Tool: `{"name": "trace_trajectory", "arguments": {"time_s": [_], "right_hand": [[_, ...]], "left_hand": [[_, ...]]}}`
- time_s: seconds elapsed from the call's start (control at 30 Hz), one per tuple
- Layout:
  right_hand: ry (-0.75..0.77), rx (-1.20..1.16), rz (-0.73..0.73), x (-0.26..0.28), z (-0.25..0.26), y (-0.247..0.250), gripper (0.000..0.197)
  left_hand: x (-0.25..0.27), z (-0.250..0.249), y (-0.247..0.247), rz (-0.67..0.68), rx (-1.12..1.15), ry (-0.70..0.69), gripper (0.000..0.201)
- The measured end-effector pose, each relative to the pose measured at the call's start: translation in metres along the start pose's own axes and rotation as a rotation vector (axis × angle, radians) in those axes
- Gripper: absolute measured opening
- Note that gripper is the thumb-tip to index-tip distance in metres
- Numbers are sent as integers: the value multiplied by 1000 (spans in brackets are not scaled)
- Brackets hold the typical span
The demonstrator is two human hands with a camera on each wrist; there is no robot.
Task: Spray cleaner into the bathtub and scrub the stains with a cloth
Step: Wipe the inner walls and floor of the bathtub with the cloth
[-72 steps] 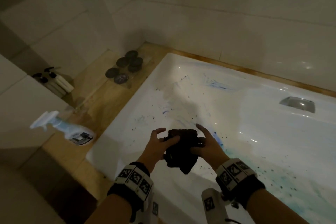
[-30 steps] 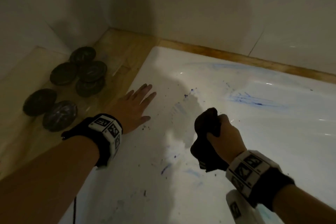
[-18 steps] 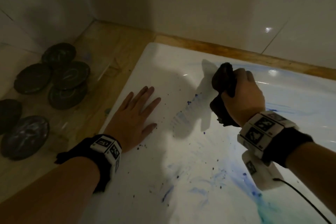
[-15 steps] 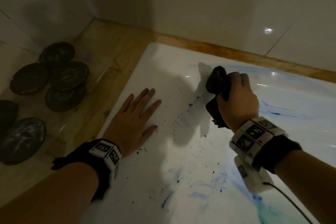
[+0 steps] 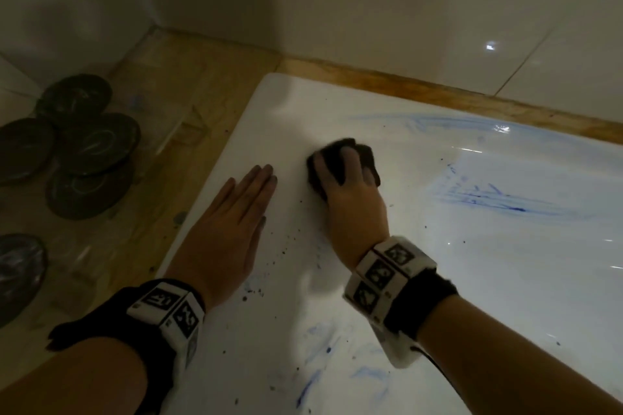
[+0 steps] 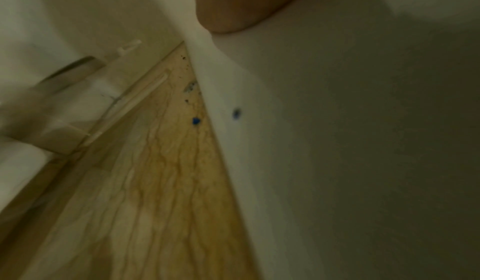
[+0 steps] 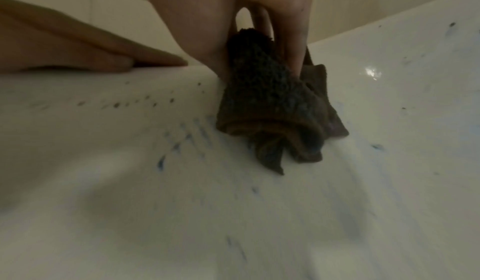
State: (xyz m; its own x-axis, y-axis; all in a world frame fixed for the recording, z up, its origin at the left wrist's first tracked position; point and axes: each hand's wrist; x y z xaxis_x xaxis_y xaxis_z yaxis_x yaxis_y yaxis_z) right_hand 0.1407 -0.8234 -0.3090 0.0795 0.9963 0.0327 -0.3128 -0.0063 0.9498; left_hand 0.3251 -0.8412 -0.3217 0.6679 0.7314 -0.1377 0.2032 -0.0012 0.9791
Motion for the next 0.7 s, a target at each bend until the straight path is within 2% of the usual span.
{"name": "trace_trajectory", "arguments": {"time_s": [0.07,0.1,0.17,0.23,0.27,0.3,0.37,0.47,0.57,0.63,0.7], "right_hand": [[103,-19,30,18,-10,-6,73],[137,-56,132,24,-21,-7,61],[86,-229,207,32,-37,7,30],[-84,-462,67,23,-44,26,16],[-187,-573,-86,13,-45,35,16],[-218,-521,-232,2,-47,42,19],[-215,-338,-364,-23,-38,49,30],[-120,-272,-263,-44,-9,34,31],[50,-253,-227,-34,11,9,35],[143,-326,-208,-22,5,5,38],[226,-265,-126,-11,-9,6,35]], "left_hand": [[0,-1,-1,-1,-3,1,50],[1,-1,-1,-2,-7,1,50],[1,-1,-1,-1,-14,2,50],[0,0,-2,-5,-21,2,50],[0,0,-2,-6,-21,1,50],[0,1,-3,-7,-16,-1,50],[1,1,-3,-1,-12,1,50],[1,2,-2,10,-19,-2,50],[1,3,-3,8,-13,-2,50],[1,2,-3,0,-15,-6,49],[0,2,-3,-12,-14,-9,49]]}}
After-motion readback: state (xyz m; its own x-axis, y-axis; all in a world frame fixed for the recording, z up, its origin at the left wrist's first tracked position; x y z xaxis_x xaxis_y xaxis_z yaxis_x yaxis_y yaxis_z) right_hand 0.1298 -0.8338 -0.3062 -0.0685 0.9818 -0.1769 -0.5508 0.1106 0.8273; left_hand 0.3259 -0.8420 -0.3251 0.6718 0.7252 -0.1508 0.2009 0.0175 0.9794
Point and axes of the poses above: each hand's wrist, its own x-axis away from the middle knuckle, its own y-axis out of the back of the hand, z = x × y
